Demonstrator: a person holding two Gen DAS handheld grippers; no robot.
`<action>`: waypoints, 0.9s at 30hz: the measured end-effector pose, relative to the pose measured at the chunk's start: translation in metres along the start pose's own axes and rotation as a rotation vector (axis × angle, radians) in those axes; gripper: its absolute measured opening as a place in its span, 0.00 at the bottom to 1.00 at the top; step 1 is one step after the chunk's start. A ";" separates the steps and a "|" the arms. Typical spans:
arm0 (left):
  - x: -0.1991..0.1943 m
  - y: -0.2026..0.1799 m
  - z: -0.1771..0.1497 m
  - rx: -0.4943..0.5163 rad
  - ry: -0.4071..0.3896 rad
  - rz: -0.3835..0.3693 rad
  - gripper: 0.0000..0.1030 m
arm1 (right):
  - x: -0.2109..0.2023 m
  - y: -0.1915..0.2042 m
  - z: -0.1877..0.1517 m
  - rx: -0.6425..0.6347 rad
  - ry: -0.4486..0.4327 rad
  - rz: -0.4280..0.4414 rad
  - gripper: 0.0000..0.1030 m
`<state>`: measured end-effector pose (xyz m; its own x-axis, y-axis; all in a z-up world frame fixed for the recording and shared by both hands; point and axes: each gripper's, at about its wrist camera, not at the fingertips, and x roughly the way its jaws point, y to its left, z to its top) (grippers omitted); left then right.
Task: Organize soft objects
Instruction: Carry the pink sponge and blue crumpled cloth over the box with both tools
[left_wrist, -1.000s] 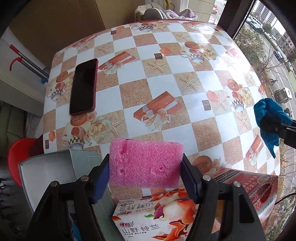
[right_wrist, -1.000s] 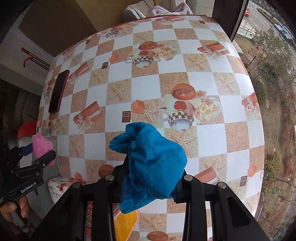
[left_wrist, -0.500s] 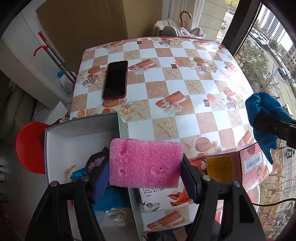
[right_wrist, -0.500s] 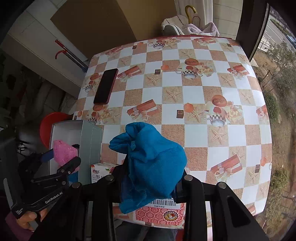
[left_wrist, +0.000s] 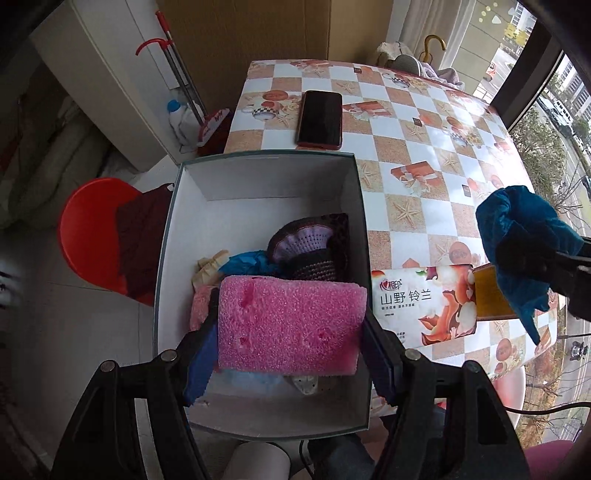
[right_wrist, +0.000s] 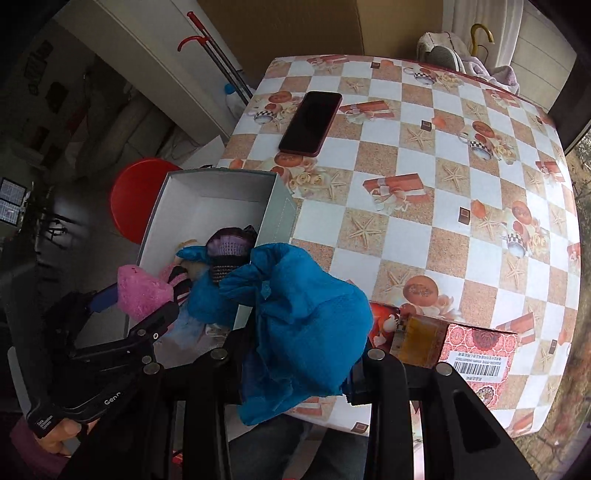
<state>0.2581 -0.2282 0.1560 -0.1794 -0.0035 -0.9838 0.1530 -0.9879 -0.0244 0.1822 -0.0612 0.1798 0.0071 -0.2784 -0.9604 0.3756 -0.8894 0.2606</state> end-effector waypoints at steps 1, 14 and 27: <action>0.000 0.006 -0.005 -0.012 0.003 0.007 0.71 | 0.003 0.008 0.000 -0.017 0.008 0.002 0.35; 0.009 0.051 -0.043 -0.118 0.042 0.030 0.71 | 0.033 0.084 -0.008 -0.198 0.079 0.009 0.35; 0.017 0.068 -0.049 -0.153 0.061 0.024 0.71 | 0.045 0.095 -0.005 -0.209 0.107 -0.005 0.35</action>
<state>0.3131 -0.2876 0.1285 -0.1156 -0.0129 -0.9932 0.3033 -0.9526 -0.0230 0.2230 -0.1566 0.1605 0.0984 -0.2244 -0.9695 0.5596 -0.7931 0.2404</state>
